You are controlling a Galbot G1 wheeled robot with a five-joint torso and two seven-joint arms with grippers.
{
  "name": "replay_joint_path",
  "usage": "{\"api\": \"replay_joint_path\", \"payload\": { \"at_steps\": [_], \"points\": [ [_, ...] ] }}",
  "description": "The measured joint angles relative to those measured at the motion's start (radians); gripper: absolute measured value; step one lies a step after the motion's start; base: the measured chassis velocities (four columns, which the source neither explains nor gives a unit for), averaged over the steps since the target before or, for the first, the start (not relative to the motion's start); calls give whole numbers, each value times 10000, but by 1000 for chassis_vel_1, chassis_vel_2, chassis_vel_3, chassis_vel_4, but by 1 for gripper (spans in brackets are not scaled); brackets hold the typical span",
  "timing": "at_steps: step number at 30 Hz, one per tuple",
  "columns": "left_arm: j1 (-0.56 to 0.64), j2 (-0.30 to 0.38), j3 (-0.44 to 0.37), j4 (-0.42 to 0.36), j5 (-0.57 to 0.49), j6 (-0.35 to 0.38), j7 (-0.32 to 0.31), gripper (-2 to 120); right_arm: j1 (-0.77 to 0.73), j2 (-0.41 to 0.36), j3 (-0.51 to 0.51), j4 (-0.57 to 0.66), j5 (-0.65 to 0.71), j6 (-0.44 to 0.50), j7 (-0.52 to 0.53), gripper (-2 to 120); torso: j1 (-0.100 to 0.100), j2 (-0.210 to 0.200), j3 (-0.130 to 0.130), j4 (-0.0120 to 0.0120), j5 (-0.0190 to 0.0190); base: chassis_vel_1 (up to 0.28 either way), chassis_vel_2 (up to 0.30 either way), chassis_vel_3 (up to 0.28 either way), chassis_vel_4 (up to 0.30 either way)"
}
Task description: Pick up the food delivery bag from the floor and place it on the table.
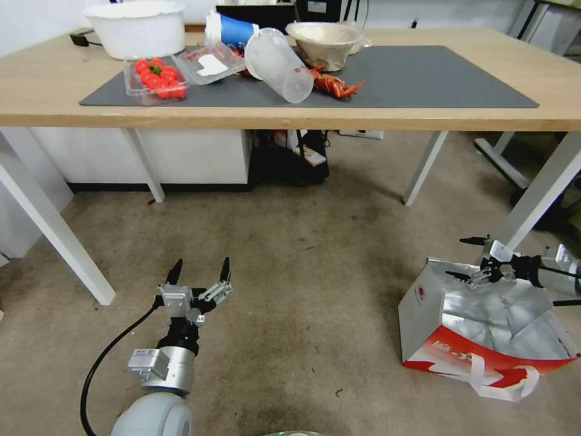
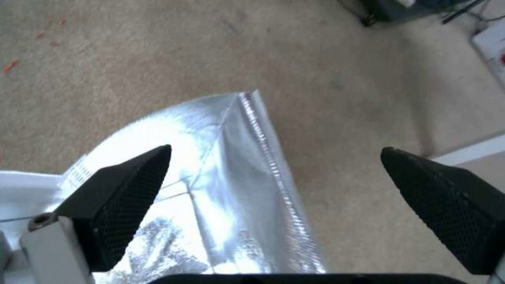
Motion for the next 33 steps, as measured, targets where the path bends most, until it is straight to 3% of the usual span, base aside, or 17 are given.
{"api": "replay_joint_path", "payload": {
  "at_steps": [5, 12, 29, 33],
  "points": [
    [-34, -25, 3, 47, 17, 9, 23, 100, 727, 239, -857, -560, -320, 105, -349, 100, 1, 1, 0, 1, 0, 0, 0, 0, 0],
    [-68, -45, -1, 121, 33, 25, 37, 100, 2205, 923, -1754, -1830, -1774, 607, -786, 100, 1, 1, 0, 1, -1, 0, 0, 0, 0],
    [-97, -80, -22, 199, 53, 33, 52, 100, 3602, 1530, -2994, -3250, -2506, 919, -839, 97, 1, 3, 0, 2, -1, 0, 0, 0, 0],
    [-100, -80, -18, 201, 56, 33, 60, 100, 3682, 1638, -3171, -3480, -2677, 922, -846, 89, 1, 2, 0, 0, -1, 0, 0, 0, 0]
  ]
}}
